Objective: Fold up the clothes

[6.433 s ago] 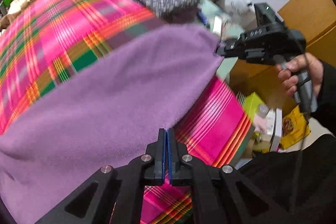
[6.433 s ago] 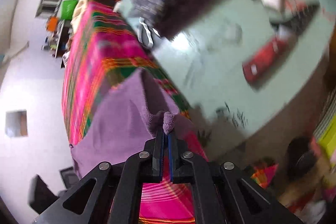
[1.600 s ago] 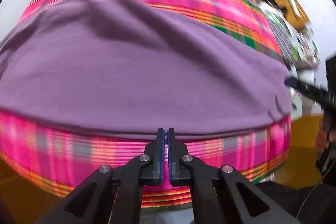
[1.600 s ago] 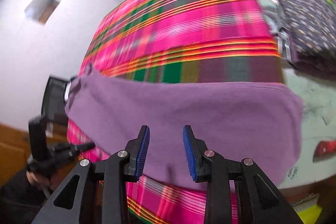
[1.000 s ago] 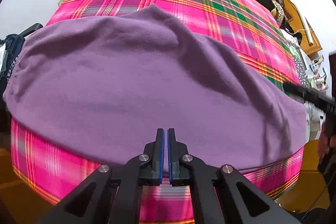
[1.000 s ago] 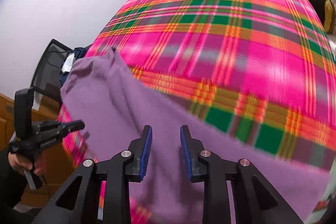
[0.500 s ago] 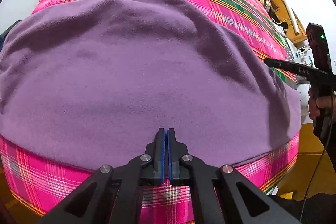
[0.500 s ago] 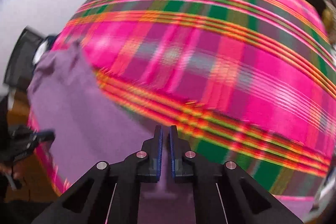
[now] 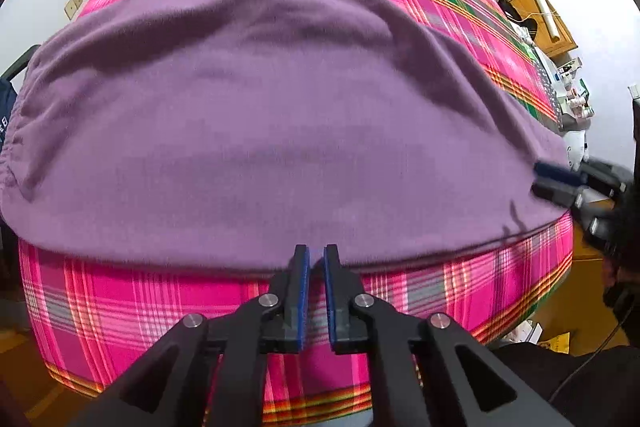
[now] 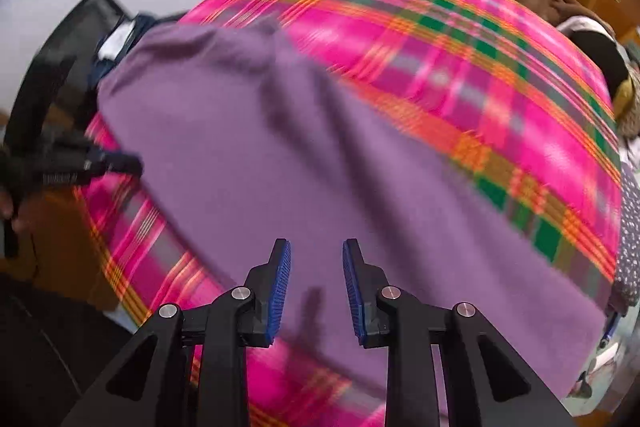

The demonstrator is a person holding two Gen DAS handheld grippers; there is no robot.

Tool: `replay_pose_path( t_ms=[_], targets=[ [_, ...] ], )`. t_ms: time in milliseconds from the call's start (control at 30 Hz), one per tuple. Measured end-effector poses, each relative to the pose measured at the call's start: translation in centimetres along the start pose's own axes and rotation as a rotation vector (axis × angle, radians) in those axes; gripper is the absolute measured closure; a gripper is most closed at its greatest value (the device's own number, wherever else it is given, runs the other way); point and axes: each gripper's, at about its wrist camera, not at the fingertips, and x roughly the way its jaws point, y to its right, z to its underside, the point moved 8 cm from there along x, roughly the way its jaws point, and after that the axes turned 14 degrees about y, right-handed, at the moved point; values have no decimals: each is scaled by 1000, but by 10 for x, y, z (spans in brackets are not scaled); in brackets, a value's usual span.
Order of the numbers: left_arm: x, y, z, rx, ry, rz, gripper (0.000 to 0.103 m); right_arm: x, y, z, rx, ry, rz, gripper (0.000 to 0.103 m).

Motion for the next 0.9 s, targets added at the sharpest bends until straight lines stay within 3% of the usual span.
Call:
replay_pose_path(
  t_ms=[233,333,500,700,900],
  targets=[
    [-9,2,12,-65,7,9,87,23,-40,17,-136,-41,-74,75],
    [-14,15,17,-39,16,12,83,28,-45,21,-193,-49,-99,75],
    [-12,39,22,111,22,-1,81,33,-45,26,-228,-55,-127,77],
    [-6,69,21,321,47,-22,81,32,-29,23,-183,-57,-130,94],
    [3,76,23,414,20,-30,81,33,-18,18,-146,-53,-148,98]
  ],
)
